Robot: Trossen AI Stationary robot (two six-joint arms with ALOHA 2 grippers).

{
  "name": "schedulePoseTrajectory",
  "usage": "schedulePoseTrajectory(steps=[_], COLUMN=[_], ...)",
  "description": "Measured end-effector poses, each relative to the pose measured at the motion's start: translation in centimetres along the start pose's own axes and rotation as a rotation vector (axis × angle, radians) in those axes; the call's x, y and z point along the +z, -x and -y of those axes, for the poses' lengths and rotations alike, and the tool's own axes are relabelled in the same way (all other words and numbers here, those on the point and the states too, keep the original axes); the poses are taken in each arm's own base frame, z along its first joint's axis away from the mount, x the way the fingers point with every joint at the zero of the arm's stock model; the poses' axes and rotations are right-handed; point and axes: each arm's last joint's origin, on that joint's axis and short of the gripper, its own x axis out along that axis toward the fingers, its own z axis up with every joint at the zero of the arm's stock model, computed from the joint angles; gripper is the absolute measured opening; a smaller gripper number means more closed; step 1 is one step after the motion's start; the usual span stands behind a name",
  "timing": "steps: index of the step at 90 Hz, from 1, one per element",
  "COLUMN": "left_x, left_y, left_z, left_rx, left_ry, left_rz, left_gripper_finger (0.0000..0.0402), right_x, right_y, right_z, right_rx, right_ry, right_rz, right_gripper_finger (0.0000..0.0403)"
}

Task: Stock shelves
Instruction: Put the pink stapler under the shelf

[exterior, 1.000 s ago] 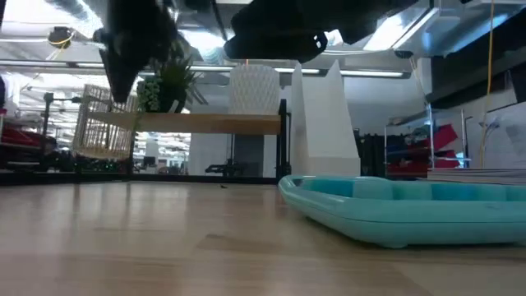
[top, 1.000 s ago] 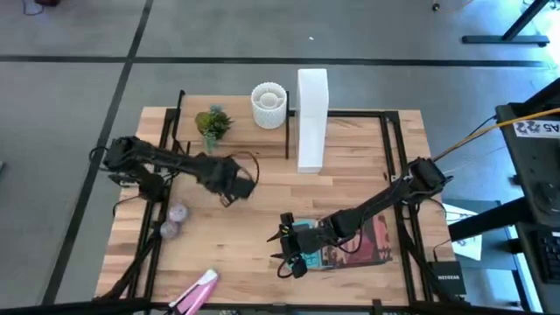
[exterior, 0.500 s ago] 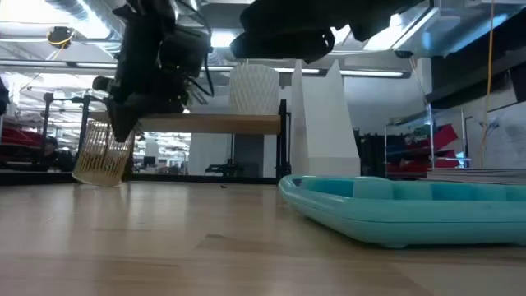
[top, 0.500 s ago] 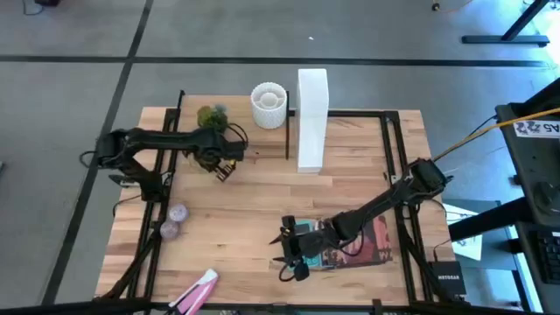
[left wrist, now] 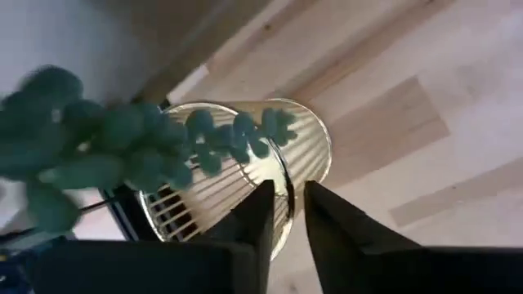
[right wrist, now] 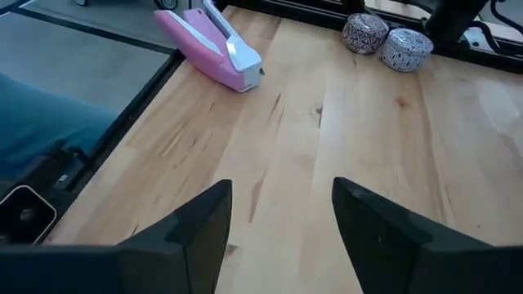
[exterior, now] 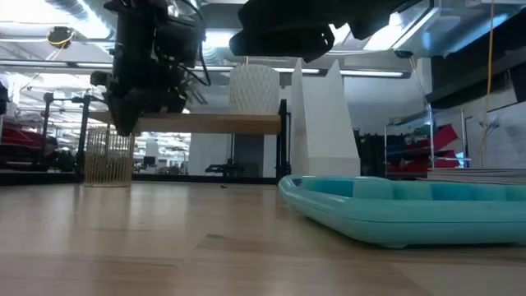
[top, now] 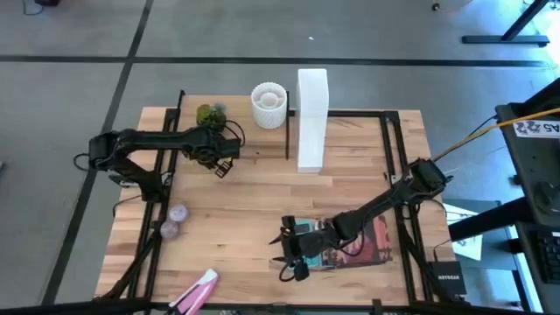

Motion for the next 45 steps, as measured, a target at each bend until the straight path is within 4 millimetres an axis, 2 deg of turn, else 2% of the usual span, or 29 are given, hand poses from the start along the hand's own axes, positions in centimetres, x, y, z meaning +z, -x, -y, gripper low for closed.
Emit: schedulePoseTrajectory(steps=[20,45], left_x=[-0.5,-1.3], left_y=[0.0,0.3], left_z=[-0.5,-1.1], left_rx=[0.074,0.190], left_ry=[-0.027,-0.041], left_rz=[-0.024,-0.043], left_gripper_finger=[0.0111,0.0117], right_x=[0.0,0.0], right_y=[0.0,0.0], right_z=[0.0,0.0], right_rx=[0.000,0.000], right_ry=[-0.012,-0.013], right_rz=[0.000,0.001], right_gripper_finger=[0.0198,0.0198])
